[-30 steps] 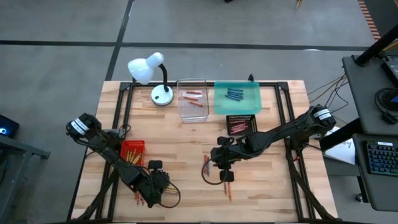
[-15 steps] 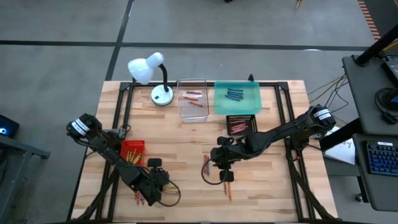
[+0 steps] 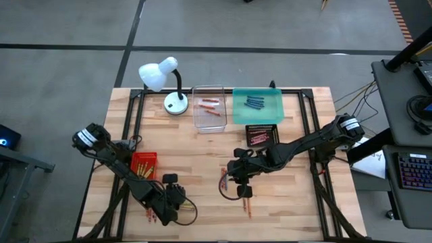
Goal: Sort crayons
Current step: Put the green crayon into the orange bin
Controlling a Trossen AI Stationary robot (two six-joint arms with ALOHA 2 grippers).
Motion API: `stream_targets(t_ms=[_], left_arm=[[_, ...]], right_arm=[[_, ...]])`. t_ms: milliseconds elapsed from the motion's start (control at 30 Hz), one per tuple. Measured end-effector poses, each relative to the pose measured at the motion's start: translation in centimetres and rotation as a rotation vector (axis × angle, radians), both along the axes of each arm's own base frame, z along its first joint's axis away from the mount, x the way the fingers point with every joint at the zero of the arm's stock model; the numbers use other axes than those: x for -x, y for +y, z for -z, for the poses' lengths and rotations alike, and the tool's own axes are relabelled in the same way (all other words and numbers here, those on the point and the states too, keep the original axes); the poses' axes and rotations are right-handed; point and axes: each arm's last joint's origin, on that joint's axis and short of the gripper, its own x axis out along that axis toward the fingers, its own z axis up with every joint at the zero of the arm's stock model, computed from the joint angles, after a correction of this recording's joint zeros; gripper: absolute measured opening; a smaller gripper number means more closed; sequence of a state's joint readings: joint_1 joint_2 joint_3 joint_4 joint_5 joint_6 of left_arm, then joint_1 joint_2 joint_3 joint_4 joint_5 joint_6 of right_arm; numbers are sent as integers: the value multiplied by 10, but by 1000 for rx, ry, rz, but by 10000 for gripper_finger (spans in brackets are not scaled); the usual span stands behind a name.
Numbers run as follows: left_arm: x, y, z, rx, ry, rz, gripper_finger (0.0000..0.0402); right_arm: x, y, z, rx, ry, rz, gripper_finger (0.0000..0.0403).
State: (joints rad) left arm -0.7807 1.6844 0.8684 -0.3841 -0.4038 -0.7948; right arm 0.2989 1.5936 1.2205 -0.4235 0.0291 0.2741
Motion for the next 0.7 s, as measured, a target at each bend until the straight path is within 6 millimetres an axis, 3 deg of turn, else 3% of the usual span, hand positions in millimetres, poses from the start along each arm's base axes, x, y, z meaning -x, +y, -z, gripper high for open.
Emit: stream_targets(t_ms=[700], left_arm=[[-4,-5,5,39,-23,-20,153]], right_arm=[[-1,0,-1,-5,-9,2,68]])
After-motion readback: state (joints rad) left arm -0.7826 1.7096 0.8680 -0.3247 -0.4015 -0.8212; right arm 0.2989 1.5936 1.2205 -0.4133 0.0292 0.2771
